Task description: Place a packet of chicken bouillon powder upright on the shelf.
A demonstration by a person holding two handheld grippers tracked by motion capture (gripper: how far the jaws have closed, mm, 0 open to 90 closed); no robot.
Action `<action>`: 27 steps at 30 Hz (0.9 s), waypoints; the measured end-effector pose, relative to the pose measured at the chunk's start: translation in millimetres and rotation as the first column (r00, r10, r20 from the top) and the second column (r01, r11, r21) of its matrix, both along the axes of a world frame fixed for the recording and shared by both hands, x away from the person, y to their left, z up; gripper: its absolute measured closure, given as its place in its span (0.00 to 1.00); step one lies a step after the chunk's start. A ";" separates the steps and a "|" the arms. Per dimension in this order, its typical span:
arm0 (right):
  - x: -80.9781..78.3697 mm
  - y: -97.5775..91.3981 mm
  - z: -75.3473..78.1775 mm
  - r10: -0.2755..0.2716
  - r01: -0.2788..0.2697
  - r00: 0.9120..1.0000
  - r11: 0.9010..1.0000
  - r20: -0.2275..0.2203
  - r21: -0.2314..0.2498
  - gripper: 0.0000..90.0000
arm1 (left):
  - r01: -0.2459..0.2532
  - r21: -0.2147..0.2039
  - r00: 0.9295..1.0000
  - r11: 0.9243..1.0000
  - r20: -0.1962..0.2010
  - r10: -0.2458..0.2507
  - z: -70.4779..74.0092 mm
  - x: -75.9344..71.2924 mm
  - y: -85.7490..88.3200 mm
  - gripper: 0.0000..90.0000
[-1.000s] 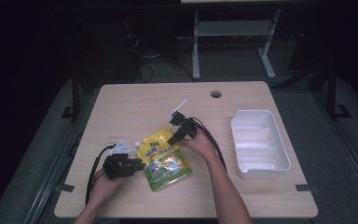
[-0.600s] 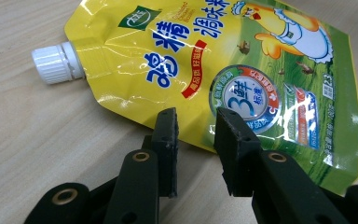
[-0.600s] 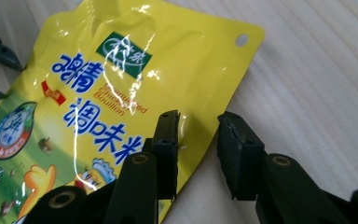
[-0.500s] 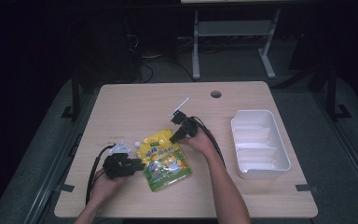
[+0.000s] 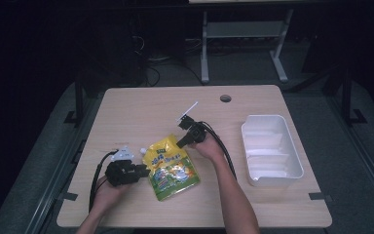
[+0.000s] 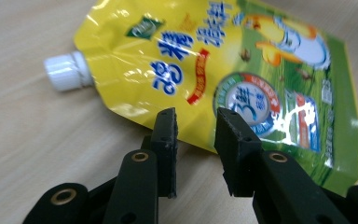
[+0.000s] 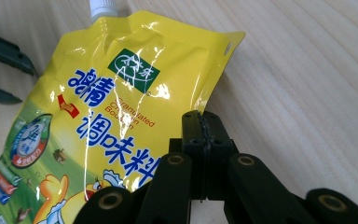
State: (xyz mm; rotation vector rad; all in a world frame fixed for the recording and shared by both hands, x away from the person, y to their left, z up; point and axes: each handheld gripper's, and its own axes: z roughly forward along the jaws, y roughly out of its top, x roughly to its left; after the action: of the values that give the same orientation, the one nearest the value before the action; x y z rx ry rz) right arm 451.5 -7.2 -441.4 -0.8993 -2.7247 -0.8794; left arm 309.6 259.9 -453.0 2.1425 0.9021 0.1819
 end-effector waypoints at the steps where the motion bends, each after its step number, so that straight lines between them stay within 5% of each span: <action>1: 0.0 0.0 0.0 0.000 0.000 1.000 1.000 0.000 0.000 0.99 | 0.000 0.000 1.000 1.000 0.000 0.000 0.0 0.0 0.0 0.76; 11: -11.9 -13.6 23.2 0.005 -0.008 0.999 0.998 0.047 0.062 1.00 | -0.068 -0.073 0.998 0.995 0.009 0.069 9.8 1.0 19.1 0.54; 12: -17.2 -17.0 32.6 0.006 -0.012 0.998 0.994 0.065 0.104 1.00 | -0.076 -0.095 0.997 0.993 -0.012 0.075 8.9 2.5 20.0 0.46; 16: -26.8 -20.5 46.6 0.021 -0.038 0.993 0.988 0.116 0.147 1.00 | -0.072 -0.150 0.997 0.986 -0.044 0.066 5.9 4.5 18.5 0.38; 21: -37.2 -22.8 61.0 0.041 -0.068 0.987 0.982 0.154 0.178 1.00 | -0.039 -0.209 0.997 0.977 -0.067 0.026 5.4 5.0 15.9 0.41; 27: -53.1 -23.4 77.6 0.077 -0.123 0.976 0.967 0.206 0.223 1.00 | 0.047 -0.287 0.996 0.957 -0.058 -0.066 11.4 0.6 13.1 0.63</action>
State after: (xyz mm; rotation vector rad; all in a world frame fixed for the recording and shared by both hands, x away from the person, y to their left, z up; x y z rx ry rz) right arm 398.4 -30.6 -363.9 -0.6540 -2.7167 -1.2979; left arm 310.2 273.0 -441.5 1.9109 0.8481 -0.0482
